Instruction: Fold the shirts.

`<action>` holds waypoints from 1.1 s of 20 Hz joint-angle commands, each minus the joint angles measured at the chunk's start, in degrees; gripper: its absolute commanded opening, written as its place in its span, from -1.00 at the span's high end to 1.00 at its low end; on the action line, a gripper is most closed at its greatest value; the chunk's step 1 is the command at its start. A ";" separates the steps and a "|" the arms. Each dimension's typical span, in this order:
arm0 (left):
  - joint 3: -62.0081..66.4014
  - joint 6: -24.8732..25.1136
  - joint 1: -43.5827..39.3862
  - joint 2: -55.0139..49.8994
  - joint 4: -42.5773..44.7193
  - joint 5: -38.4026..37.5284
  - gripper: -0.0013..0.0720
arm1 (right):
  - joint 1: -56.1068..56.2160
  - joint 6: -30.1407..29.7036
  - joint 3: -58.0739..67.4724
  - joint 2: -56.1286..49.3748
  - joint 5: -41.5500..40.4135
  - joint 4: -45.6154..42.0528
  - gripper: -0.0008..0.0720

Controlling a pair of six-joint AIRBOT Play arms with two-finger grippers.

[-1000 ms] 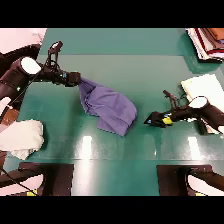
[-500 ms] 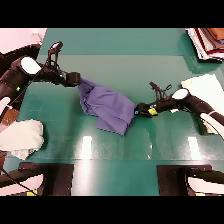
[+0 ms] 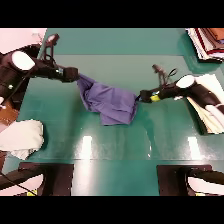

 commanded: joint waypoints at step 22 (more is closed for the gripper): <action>33.16 2.86 0.04 6.97 13.77 -10.45 0.90 | -10.08 11.26 41.97 13.33 24.35 -19.69 0.95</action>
